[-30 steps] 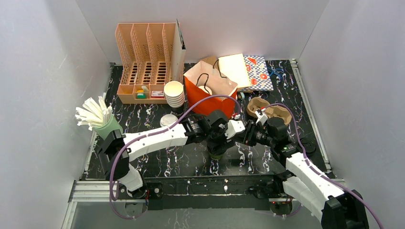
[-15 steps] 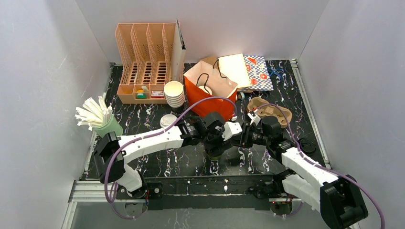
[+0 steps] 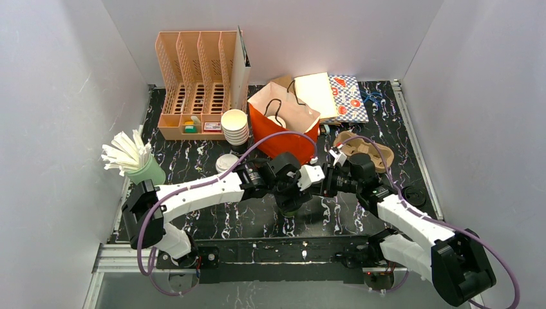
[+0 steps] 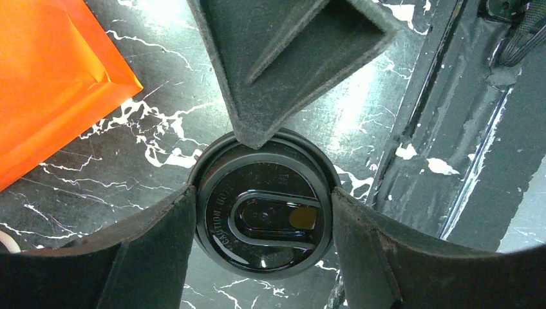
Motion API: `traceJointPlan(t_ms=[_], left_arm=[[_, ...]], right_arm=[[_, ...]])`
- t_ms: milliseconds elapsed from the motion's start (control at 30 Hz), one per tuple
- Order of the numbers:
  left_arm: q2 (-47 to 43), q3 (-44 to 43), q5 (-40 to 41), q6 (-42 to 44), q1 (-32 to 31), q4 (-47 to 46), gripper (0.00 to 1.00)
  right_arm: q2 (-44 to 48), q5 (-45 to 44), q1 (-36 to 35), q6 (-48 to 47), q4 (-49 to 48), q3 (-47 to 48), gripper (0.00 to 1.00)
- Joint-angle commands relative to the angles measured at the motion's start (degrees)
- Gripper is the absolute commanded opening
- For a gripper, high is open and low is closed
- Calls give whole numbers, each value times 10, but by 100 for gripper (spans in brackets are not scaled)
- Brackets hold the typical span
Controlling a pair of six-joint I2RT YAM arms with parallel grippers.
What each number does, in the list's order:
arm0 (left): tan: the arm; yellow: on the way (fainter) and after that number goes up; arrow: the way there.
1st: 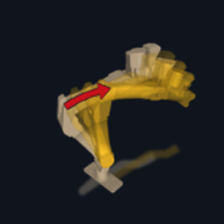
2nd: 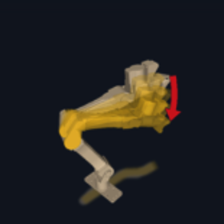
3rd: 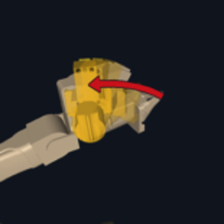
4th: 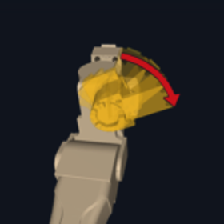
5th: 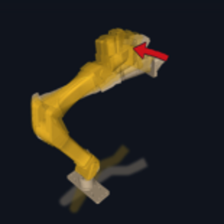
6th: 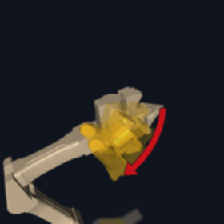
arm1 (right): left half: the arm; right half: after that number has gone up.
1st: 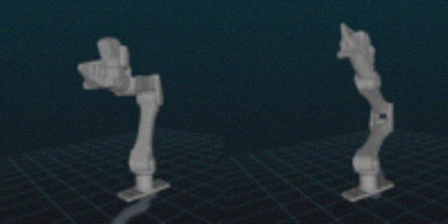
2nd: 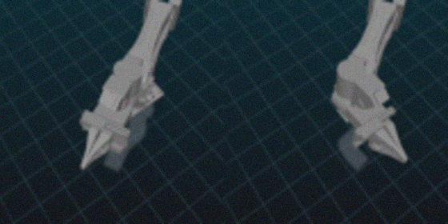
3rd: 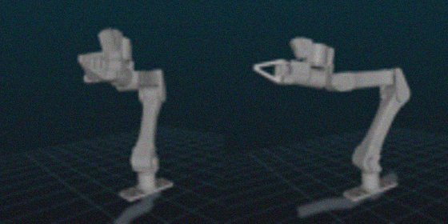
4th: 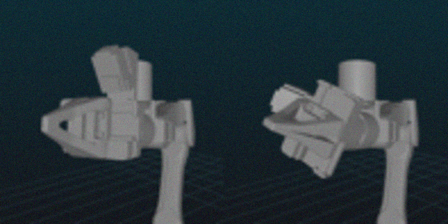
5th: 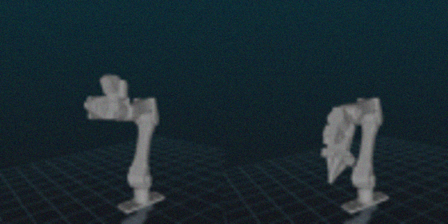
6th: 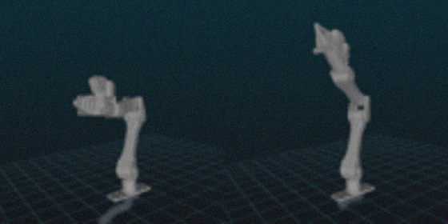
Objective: Pack the takeout coffee
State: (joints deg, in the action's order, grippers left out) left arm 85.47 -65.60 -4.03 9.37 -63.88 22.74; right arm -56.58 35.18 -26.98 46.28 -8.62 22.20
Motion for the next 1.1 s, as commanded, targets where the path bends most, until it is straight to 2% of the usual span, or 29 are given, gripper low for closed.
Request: traceJointPlan(t_ms=[0,133,333,500,1067], left_arm=[[-11,17,-6,3,-4,18,63],[-11,18,-9,5,-3,17,62],[-24,44,-19,11,-3,-1,61],[-38,73,-23,7,-3,-18,61],[-26,107,-14,-37,-3,-28,61]], right_arm=[[-15,9,-9,-12,-21,27,43],[-28,3,-11,-15,-15,28,42],[-44,-18,-11,-19,15,37,33],[-57,-28,-11,-23,41,38,30],[-119,-50,-11,-48,128,51,29]])
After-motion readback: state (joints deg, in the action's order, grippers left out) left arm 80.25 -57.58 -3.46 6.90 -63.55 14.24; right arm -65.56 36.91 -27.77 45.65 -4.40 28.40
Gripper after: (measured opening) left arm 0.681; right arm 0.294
